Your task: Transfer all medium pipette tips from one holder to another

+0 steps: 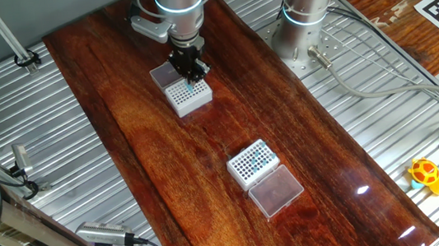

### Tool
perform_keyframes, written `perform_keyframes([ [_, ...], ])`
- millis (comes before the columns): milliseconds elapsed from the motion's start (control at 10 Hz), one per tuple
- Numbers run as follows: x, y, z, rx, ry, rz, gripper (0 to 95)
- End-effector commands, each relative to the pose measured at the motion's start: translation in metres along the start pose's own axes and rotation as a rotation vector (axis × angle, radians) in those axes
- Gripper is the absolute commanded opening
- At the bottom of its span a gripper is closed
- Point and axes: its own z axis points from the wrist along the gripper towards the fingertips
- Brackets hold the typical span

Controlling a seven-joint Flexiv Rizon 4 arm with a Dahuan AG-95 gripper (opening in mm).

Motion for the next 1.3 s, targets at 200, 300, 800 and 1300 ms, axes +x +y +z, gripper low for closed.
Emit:
perform_keyframes([
  [200,-0.0005,0.0000,-0.0004,-0.002,-0.004,-0.005,0.0],
  [300,-0.0005,0.0000,-0.0004,-0.002,-0.004,-0.008,0.0],
  [800,-0.0005,0.0000,-0.0004,-0.003,-0.005,-0.008,0.0],
  [1300,-0.0005,-0.0001,-0.0005,-0.004,-0.007,-0.007,19.0],
])
